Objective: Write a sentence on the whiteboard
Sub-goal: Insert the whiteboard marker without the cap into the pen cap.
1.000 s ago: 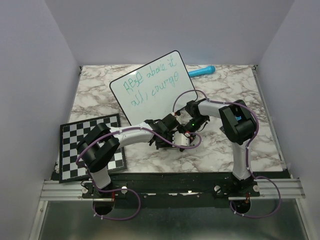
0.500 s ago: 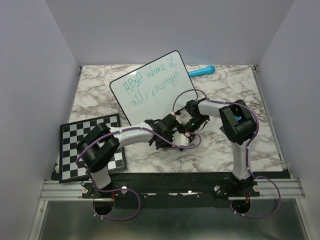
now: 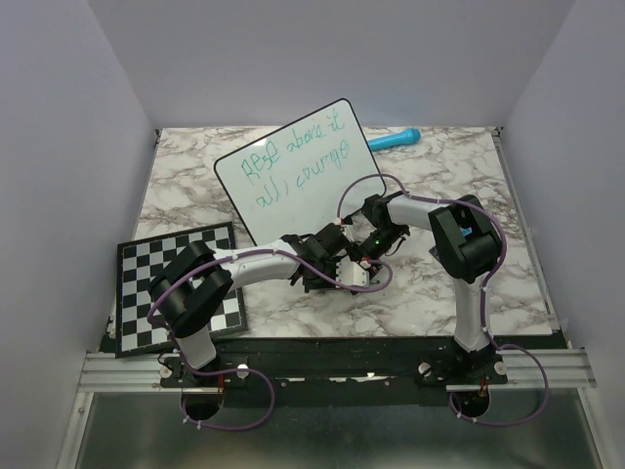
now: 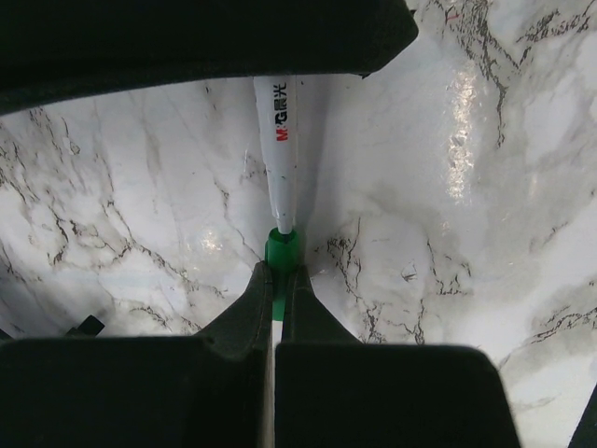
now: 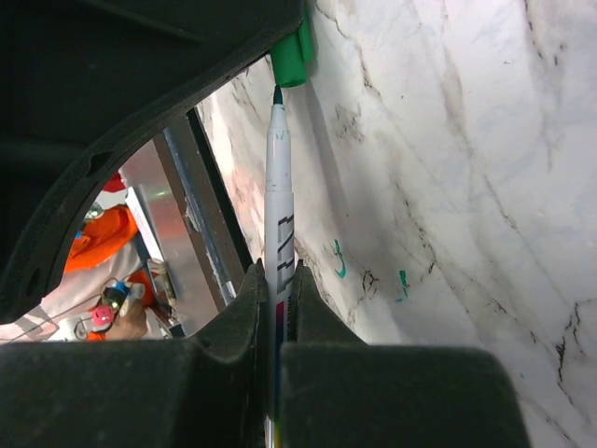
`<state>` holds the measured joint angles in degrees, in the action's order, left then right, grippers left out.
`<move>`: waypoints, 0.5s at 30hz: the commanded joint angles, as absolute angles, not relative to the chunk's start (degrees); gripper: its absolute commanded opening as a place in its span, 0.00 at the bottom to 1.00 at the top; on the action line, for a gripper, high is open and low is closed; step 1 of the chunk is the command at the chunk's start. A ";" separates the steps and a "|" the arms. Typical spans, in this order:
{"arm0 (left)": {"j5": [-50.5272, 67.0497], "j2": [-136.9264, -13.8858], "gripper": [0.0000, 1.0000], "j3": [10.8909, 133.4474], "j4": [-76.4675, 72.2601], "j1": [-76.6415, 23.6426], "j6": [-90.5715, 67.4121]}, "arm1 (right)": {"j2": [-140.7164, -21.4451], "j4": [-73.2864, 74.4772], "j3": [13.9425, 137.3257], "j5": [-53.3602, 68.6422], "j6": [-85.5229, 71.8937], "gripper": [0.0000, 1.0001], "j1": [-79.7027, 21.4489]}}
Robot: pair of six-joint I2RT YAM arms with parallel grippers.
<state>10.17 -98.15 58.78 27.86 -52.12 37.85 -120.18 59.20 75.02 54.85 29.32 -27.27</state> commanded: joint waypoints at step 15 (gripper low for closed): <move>12.74 -97.38 0.00 57.74 28.21 -51.86 37.18 | -120.32 57.04 75.32 53.96 27.33 0.01 -27.07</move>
<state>10.17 -98.04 58.65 27.88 -52.12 37.82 -120.18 58.06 75.00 54.48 28.01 -27.27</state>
